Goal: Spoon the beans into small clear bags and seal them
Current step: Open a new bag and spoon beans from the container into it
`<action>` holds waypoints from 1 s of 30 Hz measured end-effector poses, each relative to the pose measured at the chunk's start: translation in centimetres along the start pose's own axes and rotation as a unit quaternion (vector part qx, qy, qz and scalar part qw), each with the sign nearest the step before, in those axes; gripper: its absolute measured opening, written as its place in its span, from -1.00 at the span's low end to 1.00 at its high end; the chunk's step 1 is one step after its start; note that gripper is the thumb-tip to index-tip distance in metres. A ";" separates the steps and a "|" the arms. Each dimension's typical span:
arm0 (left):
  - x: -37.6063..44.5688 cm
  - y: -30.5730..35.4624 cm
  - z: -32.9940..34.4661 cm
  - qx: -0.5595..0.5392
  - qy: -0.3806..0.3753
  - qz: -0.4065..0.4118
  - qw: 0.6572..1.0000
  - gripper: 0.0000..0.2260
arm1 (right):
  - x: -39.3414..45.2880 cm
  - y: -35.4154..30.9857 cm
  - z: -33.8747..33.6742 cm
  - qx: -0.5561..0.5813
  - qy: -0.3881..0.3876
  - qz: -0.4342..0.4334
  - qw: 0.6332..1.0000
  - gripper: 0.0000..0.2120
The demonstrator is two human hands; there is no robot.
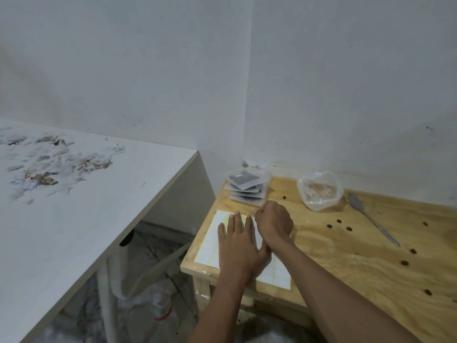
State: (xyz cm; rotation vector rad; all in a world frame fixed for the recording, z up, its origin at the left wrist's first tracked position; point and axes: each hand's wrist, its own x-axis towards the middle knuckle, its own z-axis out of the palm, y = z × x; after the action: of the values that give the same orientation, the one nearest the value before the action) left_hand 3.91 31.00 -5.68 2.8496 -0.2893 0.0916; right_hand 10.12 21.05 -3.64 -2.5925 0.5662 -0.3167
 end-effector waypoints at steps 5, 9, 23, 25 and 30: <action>-0.1 0.1 -0.1 0.006 -0.020 0.001 1.000 -0.28 | 0.6 1.1 -1.1 0.091 0.012 0.013 0.996 -0.71; 0.4 0.0 -0.2 0.028 -0.047 0.019 0.998 -0.26 | 2.5 2.2 -3.4 0.477 -0.042 0.197 0.856 -0.80; 0.9 -0.3 -0.4 0.012 -0.058 0.023 0.998 -0.02 | 6.8 5.3 -3.4 0.065 0.018 0.017 0.998 -0.71; 0.9 -0.3 -0.4 0.012 -0.058 0.023 0.998 -0.01 | 7.1 5.3 -3.2 0.042 0.025 0.020 0.999 -0.69; 1.0 -0.3 -0.3 0.012 -0.057 0.021 0.998 -0.02 | 7.2 5.3 -2.8 0.020 0.031 0.014 0.999 -0.83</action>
State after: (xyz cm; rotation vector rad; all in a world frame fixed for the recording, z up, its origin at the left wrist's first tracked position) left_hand 4.96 31.18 -5.37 2.8777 -0.3734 -0.0593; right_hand 13.87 12.47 -2.91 -2.5411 0.6118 -0.3956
